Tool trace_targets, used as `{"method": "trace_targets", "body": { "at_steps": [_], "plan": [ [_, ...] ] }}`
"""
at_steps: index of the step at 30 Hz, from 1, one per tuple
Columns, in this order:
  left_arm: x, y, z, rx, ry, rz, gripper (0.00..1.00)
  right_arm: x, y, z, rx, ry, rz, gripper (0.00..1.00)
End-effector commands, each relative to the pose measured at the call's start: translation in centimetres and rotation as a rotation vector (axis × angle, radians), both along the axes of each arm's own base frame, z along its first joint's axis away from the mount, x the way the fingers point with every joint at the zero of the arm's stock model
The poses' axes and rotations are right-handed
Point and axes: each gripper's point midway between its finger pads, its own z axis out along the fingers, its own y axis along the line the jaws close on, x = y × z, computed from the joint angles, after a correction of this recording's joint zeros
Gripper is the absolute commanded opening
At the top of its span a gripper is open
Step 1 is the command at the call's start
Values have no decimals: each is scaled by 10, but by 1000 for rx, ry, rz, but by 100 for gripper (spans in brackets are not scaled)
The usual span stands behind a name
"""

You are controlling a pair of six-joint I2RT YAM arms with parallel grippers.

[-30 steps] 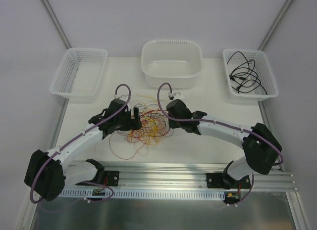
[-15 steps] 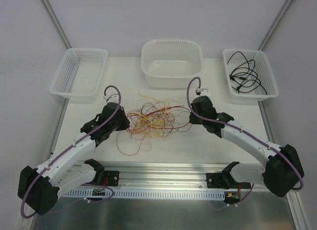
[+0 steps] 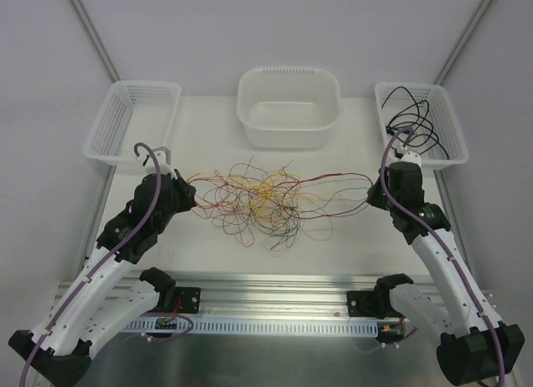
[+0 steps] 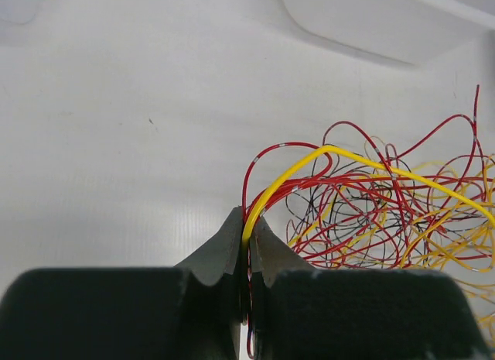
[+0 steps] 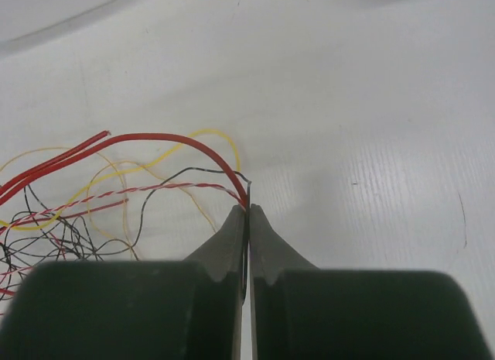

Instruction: Untangle the cables

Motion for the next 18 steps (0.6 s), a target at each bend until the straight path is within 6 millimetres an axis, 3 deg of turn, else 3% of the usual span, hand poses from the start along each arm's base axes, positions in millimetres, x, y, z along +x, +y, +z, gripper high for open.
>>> {"method": "trace_targets", "body": {
  "at_steps": [1, 4, 5, 7, 8, 10, 13, 14, 16, 17, 18],
  "plan": [
    [-1, 12, -11, 49, 43, 42, 0, -4, 1, -4, -13, 41, 40, 1],
    [-6, -8, -52, 11, 185, -17, 0, -2, 26, -21, 61, 105, 147, 9],
    [-10, -14, -75, 8, 255, -31, 0, -5, 40, -25, 96, 123, 208, 13],
    [-14, -32, -91, -70, 307, -77, 0, -7, 55, -33, 100, 141, 265, 16],
    [-21, -35, -111, -78, 355, -85, 0, -8, 60, -35, 94, 149, 286, 21],
    [-25, -47, -121, -147, 377, -113, 2, -11, 74, -36, 74, 166, 350, 29],
    [-36, -46, -137, -149, 411, -116, 22, -16, 83, -35, 33, 183, 396, 39],
    [-37, -45, -135, -150, 393, -126, 44, -17, 85, -34, 22, 178, 410, 45],
    [-40, -43, -128, -147, 365, -139, 66, -19, 92, -26, 16, 157, 440, 53],
    [-37, -43, -112, -147, 310, -154, 79, -21, 95, -23, 11, 148, 460, 55],
    [-36, -41, -103, -142, 284, -163, 84, -22, 97, -19, 9, 138, 472, 57]
  ]
}}
